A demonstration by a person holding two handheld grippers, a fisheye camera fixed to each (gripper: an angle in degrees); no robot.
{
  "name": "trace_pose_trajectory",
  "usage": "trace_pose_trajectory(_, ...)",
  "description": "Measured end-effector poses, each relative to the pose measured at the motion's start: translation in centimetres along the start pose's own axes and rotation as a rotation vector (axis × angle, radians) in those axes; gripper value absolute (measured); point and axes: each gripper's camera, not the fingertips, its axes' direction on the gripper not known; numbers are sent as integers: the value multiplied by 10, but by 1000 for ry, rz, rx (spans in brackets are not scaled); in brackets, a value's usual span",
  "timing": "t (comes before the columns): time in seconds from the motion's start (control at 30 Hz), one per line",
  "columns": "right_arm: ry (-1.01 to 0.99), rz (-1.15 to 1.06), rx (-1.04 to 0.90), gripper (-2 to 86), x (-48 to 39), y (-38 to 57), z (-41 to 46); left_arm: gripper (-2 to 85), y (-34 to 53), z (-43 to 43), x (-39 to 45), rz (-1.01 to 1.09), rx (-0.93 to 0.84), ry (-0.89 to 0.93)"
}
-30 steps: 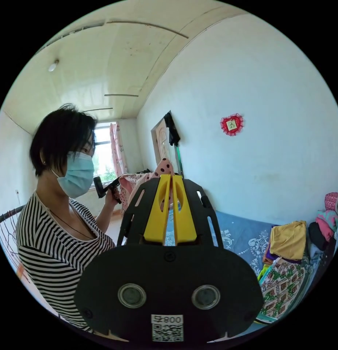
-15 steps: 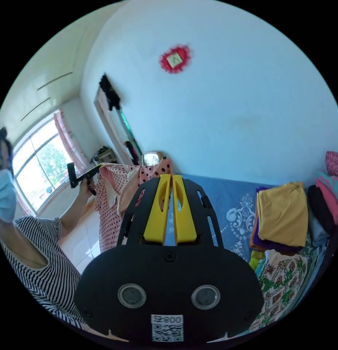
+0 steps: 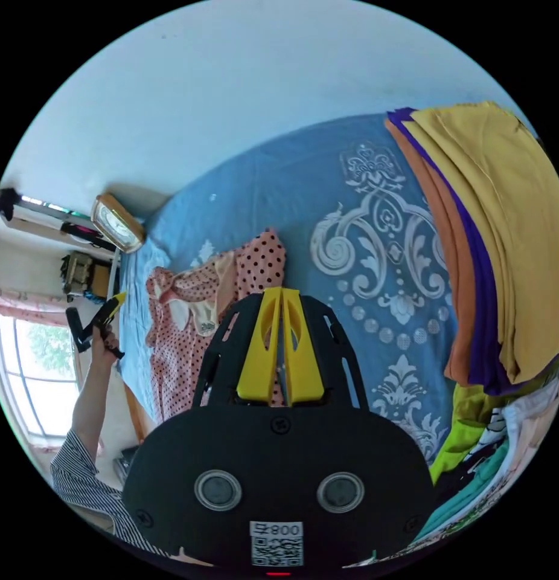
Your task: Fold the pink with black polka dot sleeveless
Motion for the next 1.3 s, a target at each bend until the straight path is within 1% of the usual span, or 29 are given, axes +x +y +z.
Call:
trace_pose_trajectory(0.07, -21, 16, 16, -4, -7, 25, 3, 67, 8, 5, 9, -20, 0, 11)
trace_pose_trajectory(0.17, -55, 0, 25, -4, -26, 80, 1, 70, 40, 7, 22, -55, -6, 116)
trace_pose_trajectory(0.23, -71, -19, 27, -4, -42, 124, -2, 70, 79, 9, 39, -73, -49, 119)
trace_pose_trajectory(0.37, -152, -37, -11, -3, -78, 255, -1, 72, 158, 15, 72, -131, -151, 158)
trace_pose_trajectory(0.4, -165, -28, -30, -2, -87, 295, 2, 74, 186, 16, 84, -159, -178, 174)
trace_pose_trajectory(0.43, -169, -21, -41, -1, -92, 316, 3, 77, 213, 17, 98, -186, -203, 188)
trace_pose_trajectory(0.5, -191, 6, -83, 1, -111, 396, 6, 81, 251, 17, 118, -236, -227, 210)
trace_pose_trajectory(0.53, -202, 13, -90, 2, -116, 416, 6, 83, 273, 18, 132, -267, -228, 244)
trace_pose_trajectory(0.6, -211, 33, -140, 5, -136, 488, 12, 90, 300, 20, 152, -314, -235, 269)
trace_pose_trajectory(0.63, -209, 39, -154, 6, -141, 505, 14, 92, 315, 23, 166, -341, -232, 298)
trace_pose_trajectory(0.7, -222, 77, -187, 10, -155, 563, 18, 95, 331, 30, 190, -361, -239, 323)
trace_pose_trajectory(0.9, -262, 138, -184, 20, -195, 671, 12, 101, 343, 52, 275, -301, -267, 301)
trace_pose_trajectory(1.03, -281, 151, -174, 24, -221, 718, 3, 100, 338, 77, 331, -264, -324, 241)
trace_pose_trajectory(1.17, -292, 164, -167, 27, -249, 764, -9, 87, 336, 90, 366, -276, -354, 188)
trace_pose_trajectory(1.3, -289, 172, -175, 26, -273, 803, -19, 89, 345, 93, 403, -285, -348, 239)
